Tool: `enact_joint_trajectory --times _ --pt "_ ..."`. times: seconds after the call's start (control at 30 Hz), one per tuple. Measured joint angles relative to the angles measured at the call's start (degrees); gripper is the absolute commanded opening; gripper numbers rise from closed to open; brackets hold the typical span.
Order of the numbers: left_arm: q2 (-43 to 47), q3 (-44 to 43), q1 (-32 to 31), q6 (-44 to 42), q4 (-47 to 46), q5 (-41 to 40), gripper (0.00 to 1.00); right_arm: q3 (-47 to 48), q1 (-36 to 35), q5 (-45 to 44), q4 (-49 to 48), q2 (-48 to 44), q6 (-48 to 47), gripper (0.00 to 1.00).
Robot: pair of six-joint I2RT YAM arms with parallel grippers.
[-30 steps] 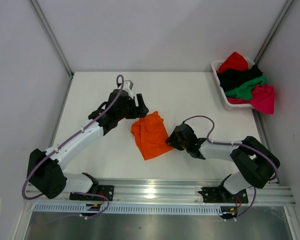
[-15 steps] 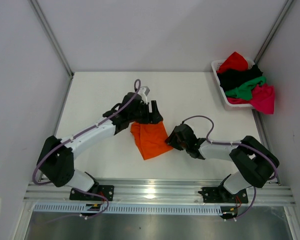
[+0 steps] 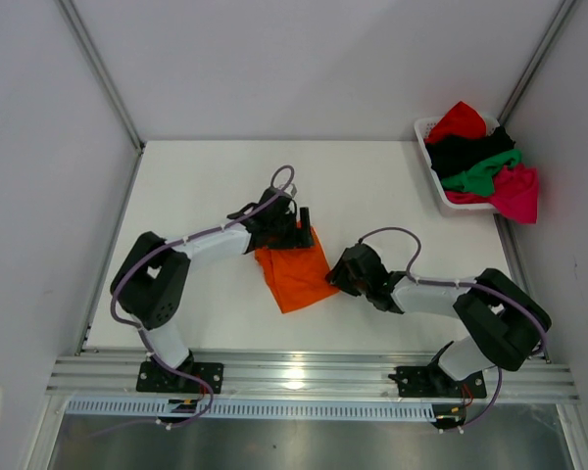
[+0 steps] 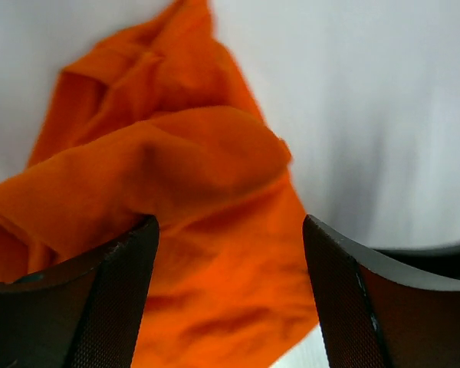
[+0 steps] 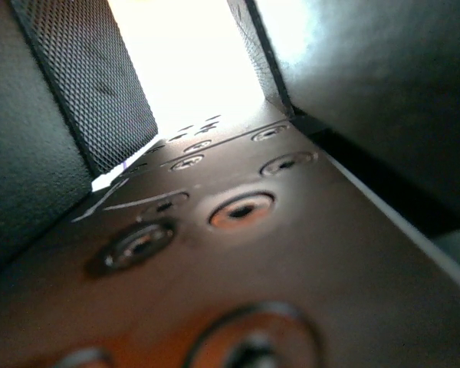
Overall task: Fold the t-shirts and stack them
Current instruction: Fold the tshirt
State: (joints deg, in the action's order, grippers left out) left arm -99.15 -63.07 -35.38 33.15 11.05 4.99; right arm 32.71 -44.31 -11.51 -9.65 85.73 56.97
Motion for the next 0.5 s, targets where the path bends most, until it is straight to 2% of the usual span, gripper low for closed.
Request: enact_joint_trajectory --times 0.3,0.5 --pt "-1.66 -1.57 2.99 4.92 6.08 -10.88 0.78 -0.98 0.00 -0.57 1.27 -1.64 0.02 0.43" --pt "-2.16 -1.73 3.37 5.99 6.69 -12.37 0.78 -0.98 0.00 -0.59 1.33 -1.64 0.00 0.42"
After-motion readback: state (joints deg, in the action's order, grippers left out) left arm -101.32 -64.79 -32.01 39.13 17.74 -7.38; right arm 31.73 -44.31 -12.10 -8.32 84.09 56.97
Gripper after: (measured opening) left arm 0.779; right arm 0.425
